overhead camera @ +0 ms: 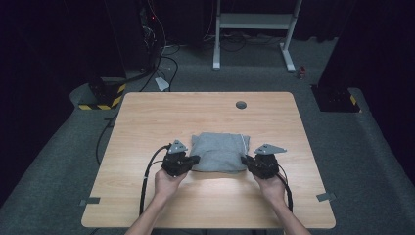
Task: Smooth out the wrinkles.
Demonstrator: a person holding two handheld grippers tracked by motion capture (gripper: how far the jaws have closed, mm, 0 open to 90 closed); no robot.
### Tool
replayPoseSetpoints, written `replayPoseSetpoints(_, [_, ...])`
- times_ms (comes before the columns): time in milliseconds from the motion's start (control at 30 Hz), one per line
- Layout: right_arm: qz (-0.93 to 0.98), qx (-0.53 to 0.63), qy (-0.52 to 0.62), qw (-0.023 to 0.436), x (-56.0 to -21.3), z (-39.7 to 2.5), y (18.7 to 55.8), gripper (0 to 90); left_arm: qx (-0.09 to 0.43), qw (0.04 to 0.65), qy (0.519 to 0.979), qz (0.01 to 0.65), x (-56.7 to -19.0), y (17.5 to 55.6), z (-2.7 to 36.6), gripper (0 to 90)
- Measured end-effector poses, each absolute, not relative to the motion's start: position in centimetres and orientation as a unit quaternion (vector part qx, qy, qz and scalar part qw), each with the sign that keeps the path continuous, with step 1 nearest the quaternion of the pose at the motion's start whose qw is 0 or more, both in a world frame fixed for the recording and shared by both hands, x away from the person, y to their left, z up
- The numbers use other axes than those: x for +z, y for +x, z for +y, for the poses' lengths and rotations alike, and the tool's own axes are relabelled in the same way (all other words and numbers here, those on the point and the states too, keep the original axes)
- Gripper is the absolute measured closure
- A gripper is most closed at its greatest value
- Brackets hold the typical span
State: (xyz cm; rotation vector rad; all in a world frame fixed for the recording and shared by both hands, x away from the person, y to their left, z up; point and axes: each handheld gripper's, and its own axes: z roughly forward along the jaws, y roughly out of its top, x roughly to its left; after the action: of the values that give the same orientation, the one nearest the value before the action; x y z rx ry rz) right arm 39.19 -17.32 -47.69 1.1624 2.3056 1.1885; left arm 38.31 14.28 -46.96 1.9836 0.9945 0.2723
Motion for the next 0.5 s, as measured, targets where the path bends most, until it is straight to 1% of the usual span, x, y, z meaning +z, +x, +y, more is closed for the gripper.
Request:
replayPoseSetpoints(167, [0.808,0.408,0.397,0.151,-47.8,-17.6,38.0,80.7,0.092,0.438,0.803,0.395,-47.8,36.5,14.3,85.5])
replayPoseSetpoints(200, [0.810,0.404,0.400,0.145,-48.2,-17.7,37.4,80.8,0.092,0.432,0.808,0.390,-48.3,35.9,14.3,85.5])
replayPoseSetpoints(367, [0.820,0.389,0.393,0.144,-49.0,-17.8,36.5,80.9,0.090,0.414,0.818,0.389,-49.4,35.3,14.1,85.8])
replayPoseSetpoints(500, [0.826,0.374,0.398,0.140,-50.1,-17.5,36.5,81.4,0.088,0.403,0.819,0.400,-50.4,35.9,13.6,86.2])
